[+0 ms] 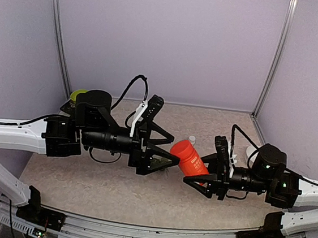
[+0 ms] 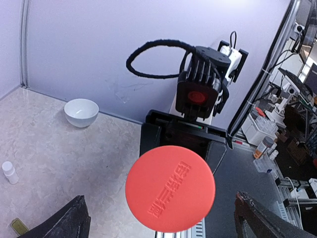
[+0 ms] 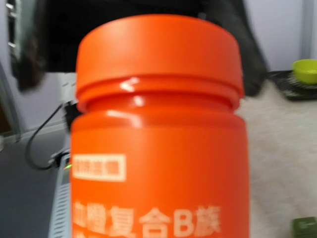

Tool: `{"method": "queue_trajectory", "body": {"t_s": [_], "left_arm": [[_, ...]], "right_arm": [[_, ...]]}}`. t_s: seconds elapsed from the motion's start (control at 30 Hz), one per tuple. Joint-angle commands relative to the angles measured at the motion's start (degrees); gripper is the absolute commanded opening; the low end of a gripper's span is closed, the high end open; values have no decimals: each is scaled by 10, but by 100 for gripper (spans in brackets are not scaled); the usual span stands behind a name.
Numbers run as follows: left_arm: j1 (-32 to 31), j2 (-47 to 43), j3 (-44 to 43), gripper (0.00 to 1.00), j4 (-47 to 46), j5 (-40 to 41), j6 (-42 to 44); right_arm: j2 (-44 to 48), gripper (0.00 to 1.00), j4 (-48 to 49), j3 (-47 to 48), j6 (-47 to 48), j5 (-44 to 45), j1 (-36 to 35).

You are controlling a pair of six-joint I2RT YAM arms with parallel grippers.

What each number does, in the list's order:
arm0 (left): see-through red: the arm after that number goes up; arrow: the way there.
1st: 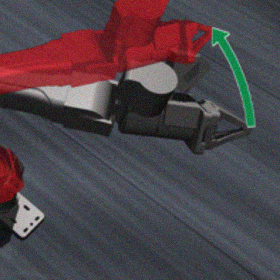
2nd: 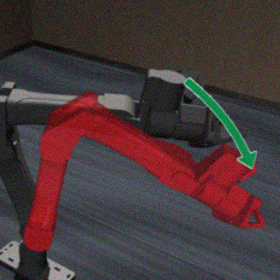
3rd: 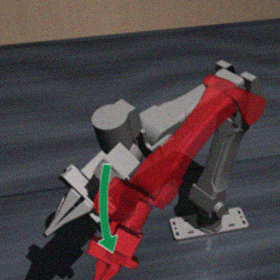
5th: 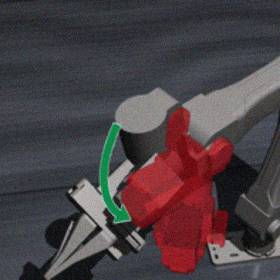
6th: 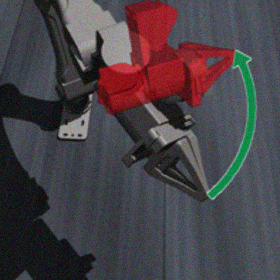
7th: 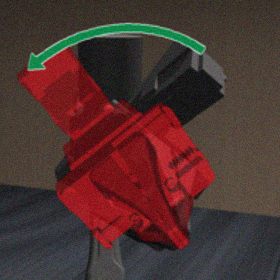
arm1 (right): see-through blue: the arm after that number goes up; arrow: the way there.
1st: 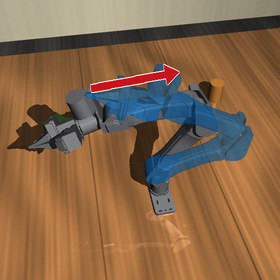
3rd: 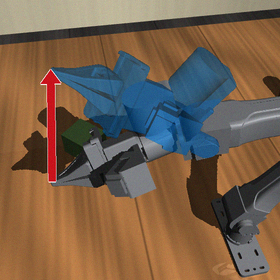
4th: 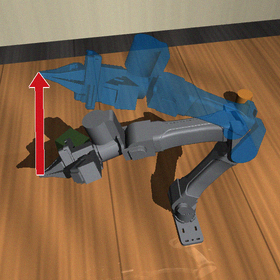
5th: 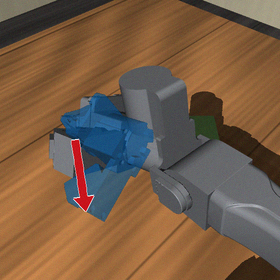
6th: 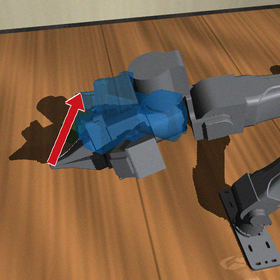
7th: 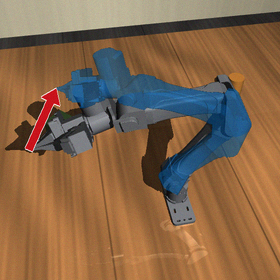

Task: Sort the pills into containers
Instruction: Screw the lid of the pill bottle onto the pill bottle.

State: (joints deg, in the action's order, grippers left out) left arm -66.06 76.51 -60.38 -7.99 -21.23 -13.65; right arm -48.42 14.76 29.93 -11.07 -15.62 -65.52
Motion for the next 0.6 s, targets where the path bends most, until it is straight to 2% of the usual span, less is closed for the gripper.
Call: {"method": "queue_trajectory", "body": {"t_s": [0.0, 0.23, 0.57], "left_arm": [[4, -18, 4, 99, -39, 42, -67], [3, -2, 4, 99, -81, 38, -127], [-2, 11, -4, 99, -89, 43, -130]], "right_arm": [[25, 0, 20, -1, 17, 79, -5], [-7, 0, 40, 19, 35, 82, -5], [-35, 0, 65, 31, 36, 83, -5]]}}
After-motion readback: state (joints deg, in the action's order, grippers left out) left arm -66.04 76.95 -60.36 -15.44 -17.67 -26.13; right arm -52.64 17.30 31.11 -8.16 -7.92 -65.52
